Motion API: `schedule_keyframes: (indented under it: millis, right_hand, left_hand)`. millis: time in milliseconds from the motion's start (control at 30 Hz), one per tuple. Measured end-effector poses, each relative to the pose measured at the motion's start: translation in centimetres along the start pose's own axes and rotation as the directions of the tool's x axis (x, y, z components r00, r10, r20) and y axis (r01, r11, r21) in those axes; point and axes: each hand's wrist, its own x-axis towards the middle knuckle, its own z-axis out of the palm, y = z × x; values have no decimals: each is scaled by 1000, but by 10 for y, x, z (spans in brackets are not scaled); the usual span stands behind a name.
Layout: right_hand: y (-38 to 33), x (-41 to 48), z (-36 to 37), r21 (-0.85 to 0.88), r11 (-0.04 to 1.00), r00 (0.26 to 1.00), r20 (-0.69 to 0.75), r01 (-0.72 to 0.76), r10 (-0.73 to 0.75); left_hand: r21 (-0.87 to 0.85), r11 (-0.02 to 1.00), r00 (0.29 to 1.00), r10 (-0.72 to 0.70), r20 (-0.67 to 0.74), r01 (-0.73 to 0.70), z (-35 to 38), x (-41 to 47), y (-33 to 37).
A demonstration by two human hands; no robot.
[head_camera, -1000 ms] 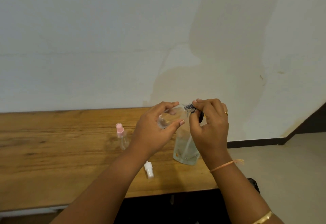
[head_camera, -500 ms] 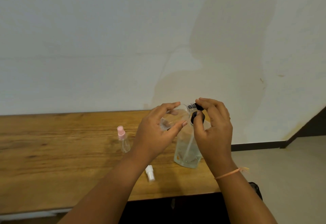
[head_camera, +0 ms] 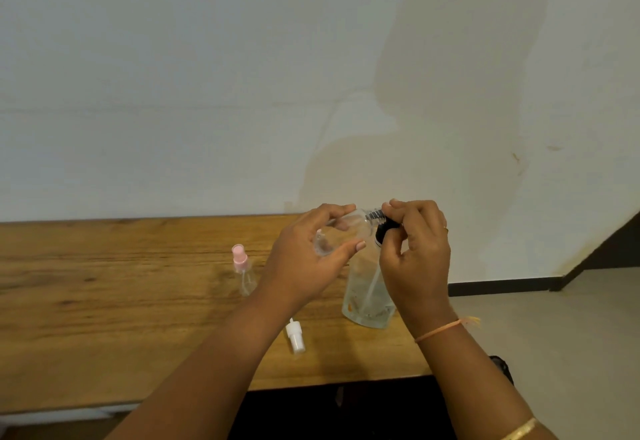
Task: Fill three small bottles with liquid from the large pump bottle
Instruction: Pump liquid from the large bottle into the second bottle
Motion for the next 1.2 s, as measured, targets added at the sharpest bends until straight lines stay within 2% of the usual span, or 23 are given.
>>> schedule_keyframes:
  millis: [167,267,500,733,833,933,1100,1200]
  right_hand:
    - [-1,0,0,54,998,999,9,-33,32]
    - [-8,1,-3,114,990,997,15,-80,79]
    - [-7,3,-5,186,979,996,3,-89,90]
    - [-5,1,-7,157,986,998,20,-61,59]
    - [-5,5,-6,146,987,998,6,-70,70]
    - [-4,6,-3,128,988,996,34,-90,86]
    - [2,3,-1,43,999,998,50,-32,30]
    - [-1,2,-2,86,994,997,46,-72,69]
  left_hand:
    - [28,1000,1000,0,-2,0,1,1,1]
    - [27,998,998,51,-34,-50,3,0,1]
    - [60,989,988,138,-68,-134,4,-1,0]
    - [45,994,993,106,-55,-104,5,0,0]
    - [-19,996,994,88,-66,-89,6,1,-1]
    - [-33,999,999,34,-36,-35,5,2,-1]
    - [-55,998,1000,-31,1,32,4,2,-4]
    - [-46,998,999,-34,9,34,3,1,-4]
